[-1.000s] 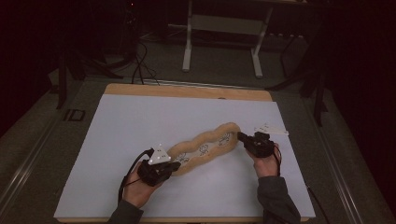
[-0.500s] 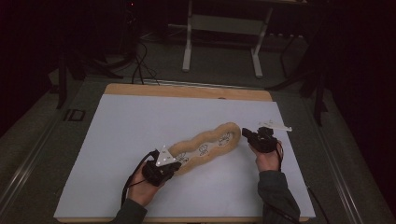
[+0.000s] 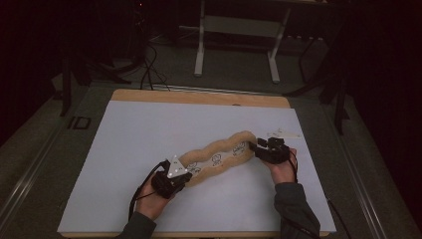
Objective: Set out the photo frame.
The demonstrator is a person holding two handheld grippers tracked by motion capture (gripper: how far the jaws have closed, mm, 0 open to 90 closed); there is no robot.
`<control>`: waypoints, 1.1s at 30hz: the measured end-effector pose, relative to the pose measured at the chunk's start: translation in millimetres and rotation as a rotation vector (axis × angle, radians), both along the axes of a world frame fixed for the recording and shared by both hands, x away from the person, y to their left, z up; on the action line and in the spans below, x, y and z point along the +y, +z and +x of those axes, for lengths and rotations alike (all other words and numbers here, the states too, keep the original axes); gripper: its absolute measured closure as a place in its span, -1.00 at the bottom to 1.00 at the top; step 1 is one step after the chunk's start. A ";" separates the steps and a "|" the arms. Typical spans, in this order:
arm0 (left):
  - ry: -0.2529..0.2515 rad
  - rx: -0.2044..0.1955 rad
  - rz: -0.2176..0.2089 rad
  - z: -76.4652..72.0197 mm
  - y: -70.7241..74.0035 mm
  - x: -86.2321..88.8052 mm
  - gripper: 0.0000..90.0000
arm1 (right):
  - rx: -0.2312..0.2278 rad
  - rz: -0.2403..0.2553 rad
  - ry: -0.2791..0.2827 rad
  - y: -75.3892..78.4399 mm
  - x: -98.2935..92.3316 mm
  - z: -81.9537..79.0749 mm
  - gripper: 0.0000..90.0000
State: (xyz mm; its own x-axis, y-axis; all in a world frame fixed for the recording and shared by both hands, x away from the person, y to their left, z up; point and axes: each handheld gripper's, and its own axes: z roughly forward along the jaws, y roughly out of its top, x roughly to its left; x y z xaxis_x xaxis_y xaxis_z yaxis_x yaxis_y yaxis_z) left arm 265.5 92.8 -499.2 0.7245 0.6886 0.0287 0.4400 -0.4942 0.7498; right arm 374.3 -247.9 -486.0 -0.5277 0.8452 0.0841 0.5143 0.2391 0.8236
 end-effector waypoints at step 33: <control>0.057 -0.011 0.047 25.1 0.6 14.8 1.00 | 0.026 -0.011 -0.052 -14.8 -2.0 -27.1 0.57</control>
